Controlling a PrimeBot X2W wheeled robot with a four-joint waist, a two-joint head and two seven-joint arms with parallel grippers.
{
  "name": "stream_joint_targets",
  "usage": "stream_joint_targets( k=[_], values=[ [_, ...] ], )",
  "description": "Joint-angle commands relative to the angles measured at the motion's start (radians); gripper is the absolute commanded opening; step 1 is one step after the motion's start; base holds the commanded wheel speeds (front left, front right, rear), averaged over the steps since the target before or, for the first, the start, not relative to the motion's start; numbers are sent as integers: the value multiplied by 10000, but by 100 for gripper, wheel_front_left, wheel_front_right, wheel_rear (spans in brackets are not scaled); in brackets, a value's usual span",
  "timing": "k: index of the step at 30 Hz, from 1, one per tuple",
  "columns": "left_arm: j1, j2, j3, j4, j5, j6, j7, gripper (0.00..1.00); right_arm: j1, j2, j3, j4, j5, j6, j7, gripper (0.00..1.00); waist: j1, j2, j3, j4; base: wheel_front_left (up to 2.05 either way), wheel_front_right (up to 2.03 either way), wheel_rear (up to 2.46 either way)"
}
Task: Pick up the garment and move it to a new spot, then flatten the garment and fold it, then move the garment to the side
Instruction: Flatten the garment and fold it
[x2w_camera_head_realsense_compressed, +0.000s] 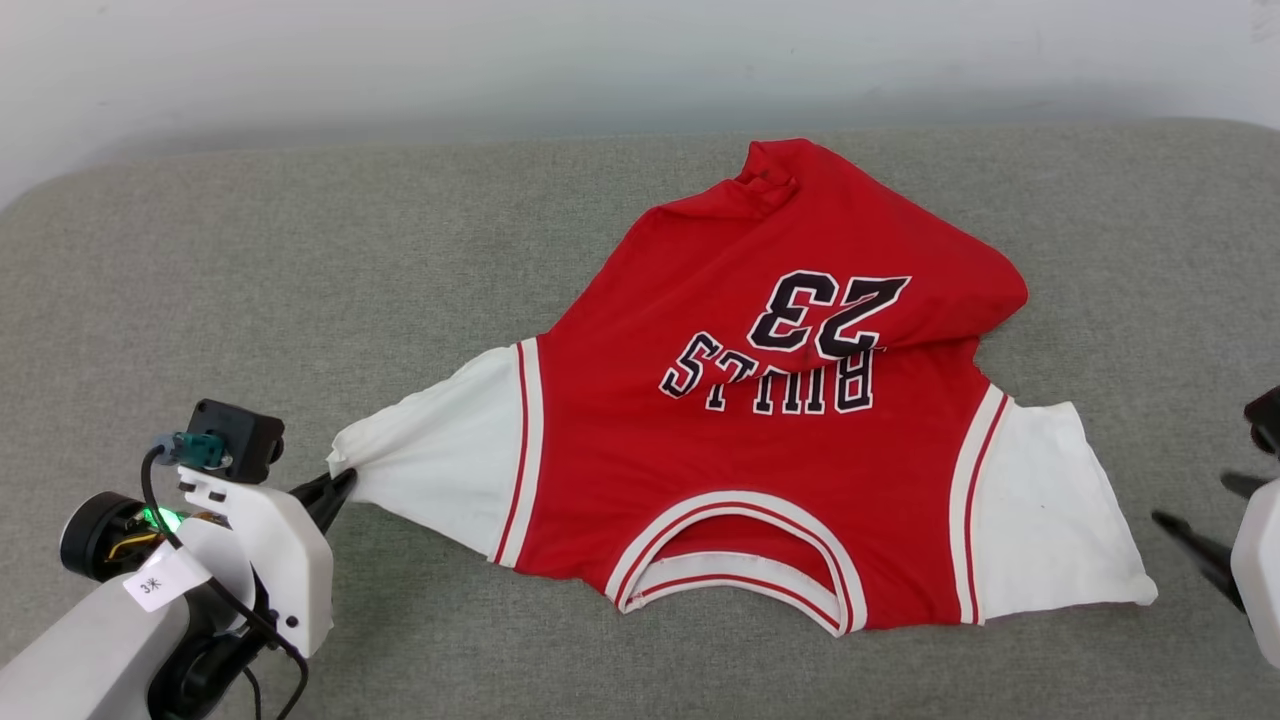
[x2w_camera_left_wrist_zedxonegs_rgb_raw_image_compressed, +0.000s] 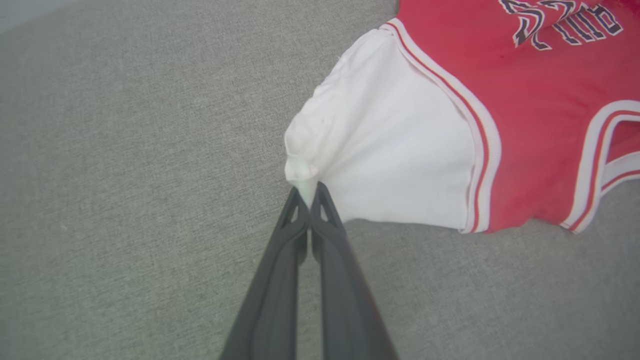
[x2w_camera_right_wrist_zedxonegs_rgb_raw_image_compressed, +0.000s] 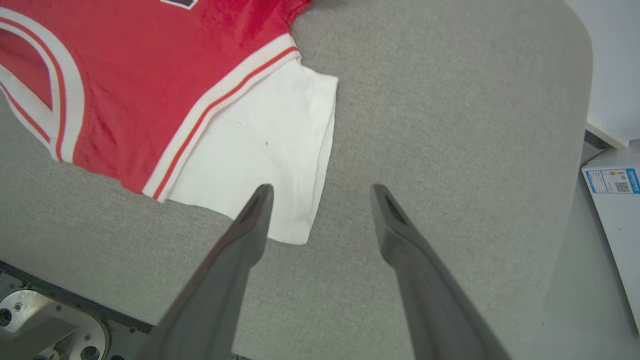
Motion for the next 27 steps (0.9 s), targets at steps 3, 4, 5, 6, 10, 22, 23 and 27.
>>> stream_joint_targets(
  k=[3, 4, 5, 6, 10, 22, 23, 27],
  values=[
    [153, 81, 49, -259, 64, 171, -81, 0, -13, -156, 388, 400, 171, -10, 644, 100, 0, 0, 58, 89, 0, 0, 0],
    [148, 84, 31, -326, 82, 198, -56, 0, -68, -126, 505, 555, 183, -11, 767, 100, 0, 0, 81, 116, 0, 0, 0],
    [127, 90, 7, -384, 114, 218, -44, 0, -158, -89, 595, 728, 190, -10, 832, 100, 0, 0, 105, 139, 0, 0, 0],
    [81, 73, -13, -447, 167, 240, -28, 0, -218, -54, 683, 925, 172, -11, 890, 100, 0, 0, 148, 175, 0, 0, 0],
    [-157, 15, -57, -650, 284, 303, -2, 0, -585, 250, 1015, 1792, 124, -10, 827, 100, 0, 0, 368, 292, 0, 0, 0],
    [-494, -111, -146, -829, 529, 296, -93, 0, -1023, 1173, 3056, 4619, 158, 7, -22, 100, 0, 0, 841, 548, 0, 0, 0],
    [-479, -123, -149, -819, 530, 306, -112, 0, -936, 1206, 3320, 4734, 237, 10, -66, 100, 0, 0, 827, 544, 0, 0, 0],
    [-314, -173, -198, -792, 487, 269, -216, 0, -907, 1286, 3945, 4933, 725, 61, -489, 0, 0, 0, 689, 462, 0, 0, 0]
  ],
)
